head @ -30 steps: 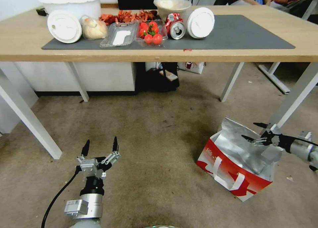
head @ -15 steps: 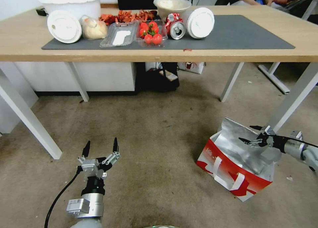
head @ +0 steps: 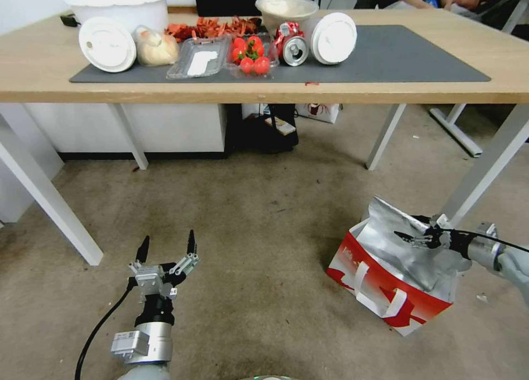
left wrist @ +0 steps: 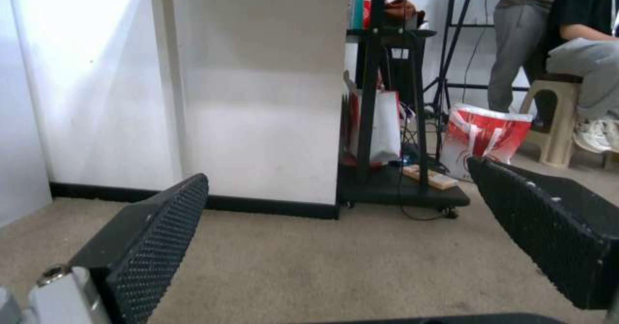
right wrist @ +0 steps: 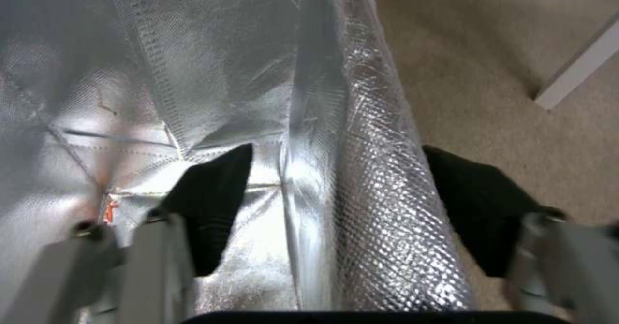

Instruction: Pick up the food delivery bag from the floor and place it on the table.

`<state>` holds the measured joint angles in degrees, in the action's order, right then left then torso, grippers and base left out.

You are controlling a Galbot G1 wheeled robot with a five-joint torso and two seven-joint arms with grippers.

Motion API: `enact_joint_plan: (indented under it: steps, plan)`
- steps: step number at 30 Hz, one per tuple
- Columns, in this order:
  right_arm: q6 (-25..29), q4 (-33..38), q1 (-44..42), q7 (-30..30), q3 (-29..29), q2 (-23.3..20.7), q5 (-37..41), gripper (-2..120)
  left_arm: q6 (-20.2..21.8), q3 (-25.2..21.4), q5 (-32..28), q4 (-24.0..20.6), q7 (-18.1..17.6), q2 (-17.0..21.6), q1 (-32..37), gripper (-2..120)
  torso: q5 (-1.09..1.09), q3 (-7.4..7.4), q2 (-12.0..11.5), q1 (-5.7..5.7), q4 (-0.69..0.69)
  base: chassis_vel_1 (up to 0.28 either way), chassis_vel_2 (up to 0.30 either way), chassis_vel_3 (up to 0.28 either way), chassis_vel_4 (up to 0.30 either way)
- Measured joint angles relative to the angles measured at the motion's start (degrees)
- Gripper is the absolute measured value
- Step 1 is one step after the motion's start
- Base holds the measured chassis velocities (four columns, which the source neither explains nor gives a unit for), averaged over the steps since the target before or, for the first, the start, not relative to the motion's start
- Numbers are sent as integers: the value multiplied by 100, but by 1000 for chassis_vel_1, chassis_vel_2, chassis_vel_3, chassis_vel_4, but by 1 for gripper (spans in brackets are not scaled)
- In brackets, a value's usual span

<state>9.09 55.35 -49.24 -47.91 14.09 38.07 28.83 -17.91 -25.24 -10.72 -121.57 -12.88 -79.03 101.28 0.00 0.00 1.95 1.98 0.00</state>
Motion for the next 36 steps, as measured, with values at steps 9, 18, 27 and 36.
enact_joint_plan:
  steps: [9, 18, 27, 36]
  plan:
    - [-9, 21, -61, -20, 110, -48, 85, 28, -50, -5, 19, -3, -27, 4, 6, 100, 0, 0, 0, 0, 0, 0, 0, 0, 0]
    - [-20, 51, -100, -30, 136, -80, 125, 0, -59, -22, 19, -23, -49, 9, -7, 100, 0, 0, 0, 0, 0, 0, 0, 0, 0]
    - [-67, 154, -186, -2, 172, -92, 258, 0, -94, -35, 32, -19, -93, -4, -11, 100, 0, 0, 0, 0, 0, 0, 0, 0, 0]
    - [-267, 991, -797, -160, 648, -416, 772, 0, -69, -53, 5, -70, -123, -3, -24, 100, -1, 0, 1, 0, -1, 0, 0, 0, 0]
